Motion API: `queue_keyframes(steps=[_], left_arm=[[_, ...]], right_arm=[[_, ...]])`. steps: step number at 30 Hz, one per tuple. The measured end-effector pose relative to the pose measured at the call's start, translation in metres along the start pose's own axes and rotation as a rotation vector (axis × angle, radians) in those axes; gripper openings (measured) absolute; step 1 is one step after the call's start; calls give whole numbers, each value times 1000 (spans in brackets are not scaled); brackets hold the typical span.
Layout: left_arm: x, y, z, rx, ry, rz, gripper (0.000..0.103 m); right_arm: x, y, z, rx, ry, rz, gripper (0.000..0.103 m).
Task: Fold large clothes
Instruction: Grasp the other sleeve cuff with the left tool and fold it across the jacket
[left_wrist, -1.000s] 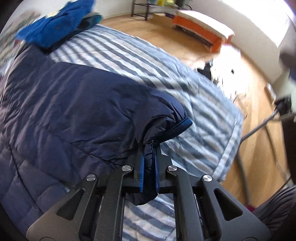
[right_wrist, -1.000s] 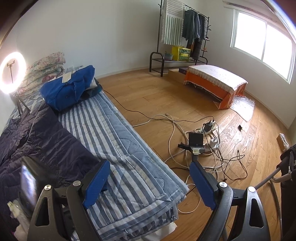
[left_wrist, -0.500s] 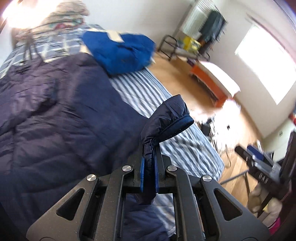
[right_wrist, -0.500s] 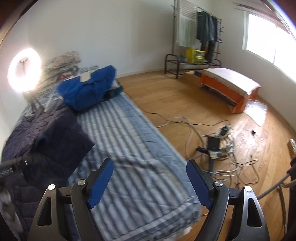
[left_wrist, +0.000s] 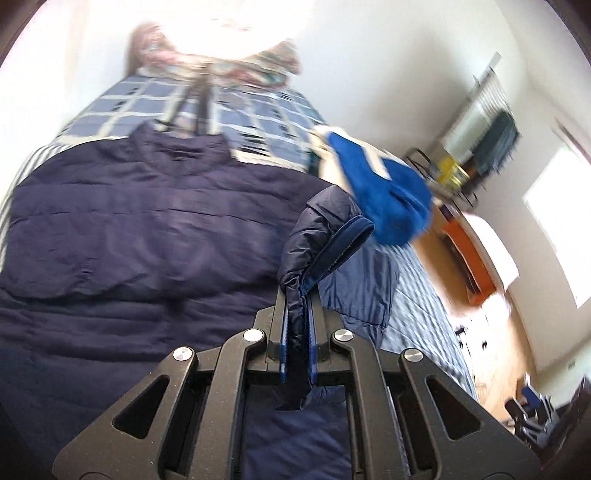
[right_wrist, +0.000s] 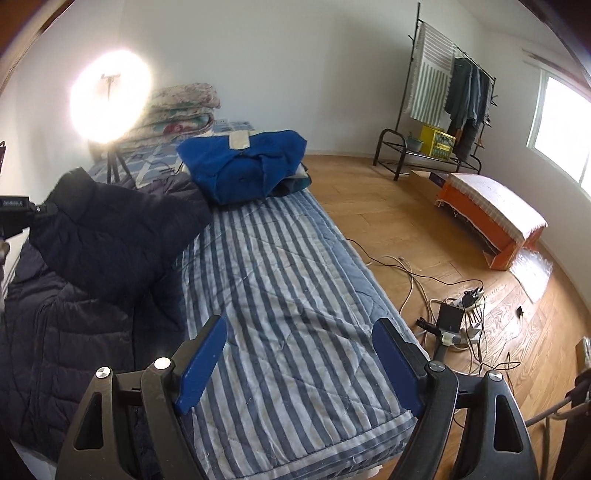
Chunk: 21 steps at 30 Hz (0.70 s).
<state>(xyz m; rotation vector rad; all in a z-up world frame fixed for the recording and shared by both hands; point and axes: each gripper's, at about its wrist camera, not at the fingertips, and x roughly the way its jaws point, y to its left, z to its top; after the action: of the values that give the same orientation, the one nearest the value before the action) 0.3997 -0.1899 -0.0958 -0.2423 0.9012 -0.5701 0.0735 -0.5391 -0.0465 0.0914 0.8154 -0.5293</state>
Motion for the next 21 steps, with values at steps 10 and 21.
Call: queue_keyframes(steps=[10, 21], left_arm=[[2, 134, 36, -158, -93, 106, 6], [33, 227, 44, -244, -95, 183, 6]], right_arm=[[-2, 39, -3, -129, 8, -25, 83], [5, 91, -6, -270, 16, -13, 83]])
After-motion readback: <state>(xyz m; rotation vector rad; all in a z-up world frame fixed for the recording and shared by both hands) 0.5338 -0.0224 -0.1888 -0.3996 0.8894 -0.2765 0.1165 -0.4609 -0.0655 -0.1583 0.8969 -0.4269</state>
